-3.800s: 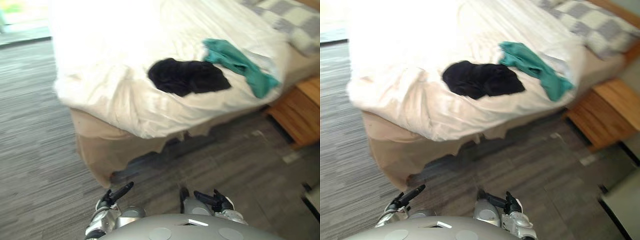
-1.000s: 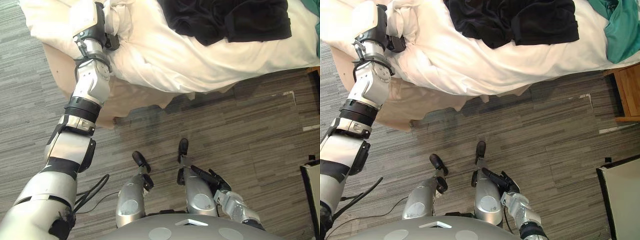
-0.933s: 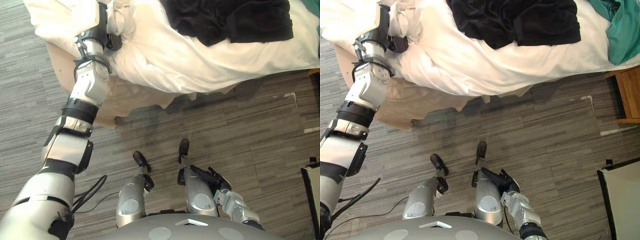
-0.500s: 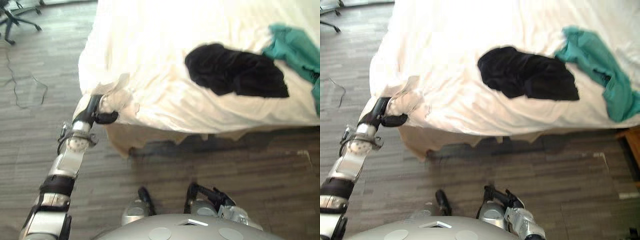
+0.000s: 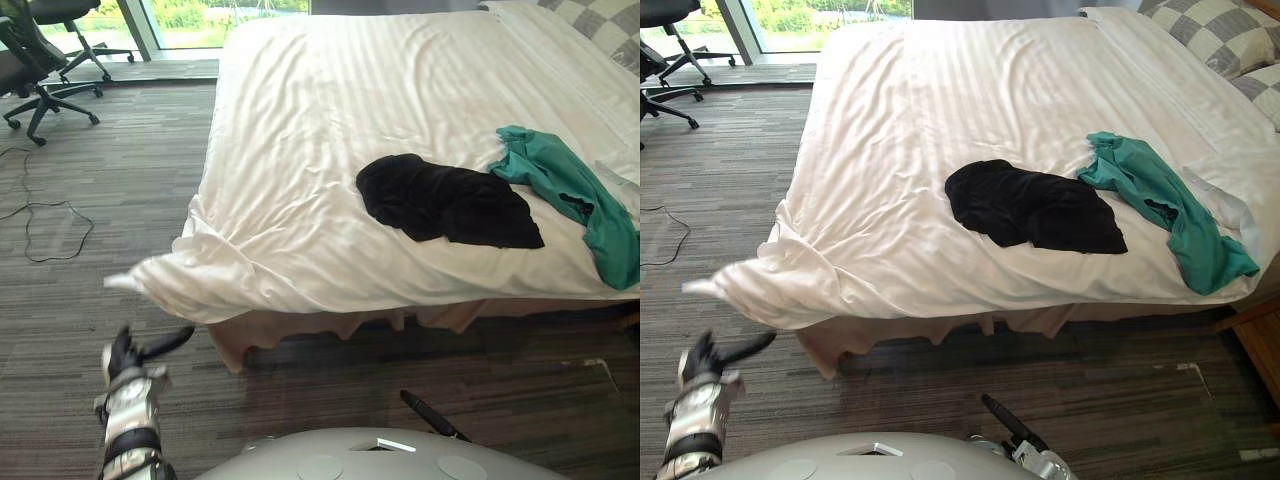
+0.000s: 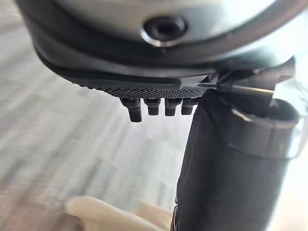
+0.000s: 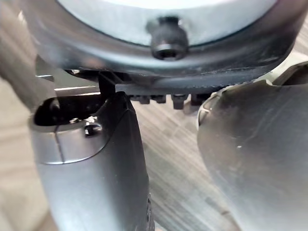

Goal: Tidy up the quilt and then pick up the clothes from the bed and put them into the laundry hamper

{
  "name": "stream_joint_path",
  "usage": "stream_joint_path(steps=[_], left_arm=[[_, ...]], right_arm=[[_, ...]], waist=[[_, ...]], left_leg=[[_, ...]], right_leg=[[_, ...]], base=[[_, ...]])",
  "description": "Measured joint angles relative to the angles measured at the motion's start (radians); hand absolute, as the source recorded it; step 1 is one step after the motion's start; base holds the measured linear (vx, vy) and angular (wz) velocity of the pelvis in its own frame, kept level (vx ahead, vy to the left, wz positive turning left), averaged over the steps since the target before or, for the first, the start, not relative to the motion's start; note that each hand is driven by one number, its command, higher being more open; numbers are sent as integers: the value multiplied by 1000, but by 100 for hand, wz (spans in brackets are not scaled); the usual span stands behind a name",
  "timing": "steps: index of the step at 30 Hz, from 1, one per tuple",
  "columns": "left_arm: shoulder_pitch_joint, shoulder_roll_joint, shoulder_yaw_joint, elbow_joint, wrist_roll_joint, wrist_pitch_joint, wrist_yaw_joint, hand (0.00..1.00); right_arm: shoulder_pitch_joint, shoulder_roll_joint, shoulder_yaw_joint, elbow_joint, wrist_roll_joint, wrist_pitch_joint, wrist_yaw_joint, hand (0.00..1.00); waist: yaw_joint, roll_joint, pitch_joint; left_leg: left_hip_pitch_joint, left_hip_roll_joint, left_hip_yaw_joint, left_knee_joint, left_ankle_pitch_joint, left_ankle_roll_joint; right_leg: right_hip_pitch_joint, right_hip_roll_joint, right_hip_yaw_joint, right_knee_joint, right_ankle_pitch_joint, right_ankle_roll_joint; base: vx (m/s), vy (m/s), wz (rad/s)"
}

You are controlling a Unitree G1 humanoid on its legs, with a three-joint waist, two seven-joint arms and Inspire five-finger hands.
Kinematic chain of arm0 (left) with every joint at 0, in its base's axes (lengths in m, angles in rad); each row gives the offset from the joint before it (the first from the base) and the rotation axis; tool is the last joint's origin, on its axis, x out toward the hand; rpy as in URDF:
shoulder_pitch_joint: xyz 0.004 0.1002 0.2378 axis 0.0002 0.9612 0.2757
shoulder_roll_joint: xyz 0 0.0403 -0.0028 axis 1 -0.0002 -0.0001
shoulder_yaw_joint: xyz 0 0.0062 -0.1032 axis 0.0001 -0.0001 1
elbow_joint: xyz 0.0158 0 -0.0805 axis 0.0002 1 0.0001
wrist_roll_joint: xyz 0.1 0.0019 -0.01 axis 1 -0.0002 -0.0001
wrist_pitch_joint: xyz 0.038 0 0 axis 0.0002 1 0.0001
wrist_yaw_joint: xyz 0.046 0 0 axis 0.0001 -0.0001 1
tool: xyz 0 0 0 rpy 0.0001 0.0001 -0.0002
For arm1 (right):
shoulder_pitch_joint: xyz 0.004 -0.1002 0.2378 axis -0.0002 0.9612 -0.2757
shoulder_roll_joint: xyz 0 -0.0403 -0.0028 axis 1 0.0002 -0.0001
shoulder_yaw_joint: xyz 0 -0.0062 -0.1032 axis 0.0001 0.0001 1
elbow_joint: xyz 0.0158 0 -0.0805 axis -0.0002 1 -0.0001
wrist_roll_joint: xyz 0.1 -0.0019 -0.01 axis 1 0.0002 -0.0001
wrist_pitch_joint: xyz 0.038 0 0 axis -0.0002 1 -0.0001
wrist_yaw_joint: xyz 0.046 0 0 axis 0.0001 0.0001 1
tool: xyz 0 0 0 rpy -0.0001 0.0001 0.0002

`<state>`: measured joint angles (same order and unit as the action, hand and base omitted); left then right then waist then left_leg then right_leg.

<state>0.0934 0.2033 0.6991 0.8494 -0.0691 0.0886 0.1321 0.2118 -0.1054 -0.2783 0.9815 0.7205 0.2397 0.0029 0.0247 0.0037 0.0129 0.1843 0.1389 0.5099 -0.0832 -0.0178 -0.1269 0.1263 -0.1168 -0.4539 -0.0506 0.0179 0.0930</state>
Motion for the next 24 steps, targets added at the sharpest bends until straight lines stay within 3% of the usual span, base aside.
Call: stream_joint_path(steps=[1,6,8,9,11,14,17,19,22,24], left_arm=[[46,-29,49,32,-45,0,0,100],[158,-134,109,90,-167,-34,10,100],[159,-160,45,92,-217,-56,10,100],[155,-178,-59,91,-248,-82,6,100],[149,-191,-109,81,-250,-94,0,100],[157,-199,-221,42,-241,-124,-2,100],[190,-192,-301,35,-238,-142,22,100],[192,-192,-343,36,-235,-161,46,100],[182,-177,-419,35,-238,-212,76,100],[161,-164,-459,35,-236,-236,79,100]], right_arm=[[10,14,-47,3,12,-18,-8,0],[-27,8,-107,-70,-83,-160,-9,0],[-53,-19,-113,-172,-119,-208,4,0],[-97,-69,-114,-285,-128,-251,24,0],[-120,-111,-114,-373,-137,-273,41,0],[-158,-239,-94,-636,-201,-354,180,0],[-198,-284,-38,-882,-249,-363,284,0],[-226,-284,38,-956,-288,-362,336,0],[-340,-282,275,-933,-317,-304,378,0],[-449,-265,436,-857,-324,-254,402,0]], waist=[[4,-2,-9],[25,-15,-35],[27,-24,-47],[25,-22,-53],[25,-25,-55],[6,-21,-73],[-31,-26,-71],[-31,-34,-67],[-24,-67,-28],[3,-78,-14]], left_leg=[[1,0,-3,0,-1,-1],[5,-5,-8,-1,-21,-1],[-1,-17,-16,-4,-14,6],[-2,-28,-21,-5,-9,14],[-5,-32,-25,-5,-7,17],[-43,-39,-57,-5,4,24],[-69,-41,-70,-1,13,29],[-68,-45,-77,0,13,30],[-64,-43,-105,9,13,30],[-64,-43,-118,10,13,31]], right_leg=[[4,-1,-10,3,0,0],[17,-7,-42,9,-1,1],[15,-20,-57,6,-2,-1],[11,-31,-67,7,-4,0],[8,-36,-71,11,-7,-2],[-23,-40,-83,8,-15,1],[-40,-35,-85,3,7,0],[-32,-32,-84,-4,14,-3],[-13,-27,-94,-6,19,-11],[-6,-31,-102,-8,22,-11]], base=[[10,9,18],[-78,14,12],[-140,14,5],[-148,14,9],[-119,19,6],[-58,-5,15],[49,-25,5],[90,-15,-3],[26,-12,14],[-21,16,24]])
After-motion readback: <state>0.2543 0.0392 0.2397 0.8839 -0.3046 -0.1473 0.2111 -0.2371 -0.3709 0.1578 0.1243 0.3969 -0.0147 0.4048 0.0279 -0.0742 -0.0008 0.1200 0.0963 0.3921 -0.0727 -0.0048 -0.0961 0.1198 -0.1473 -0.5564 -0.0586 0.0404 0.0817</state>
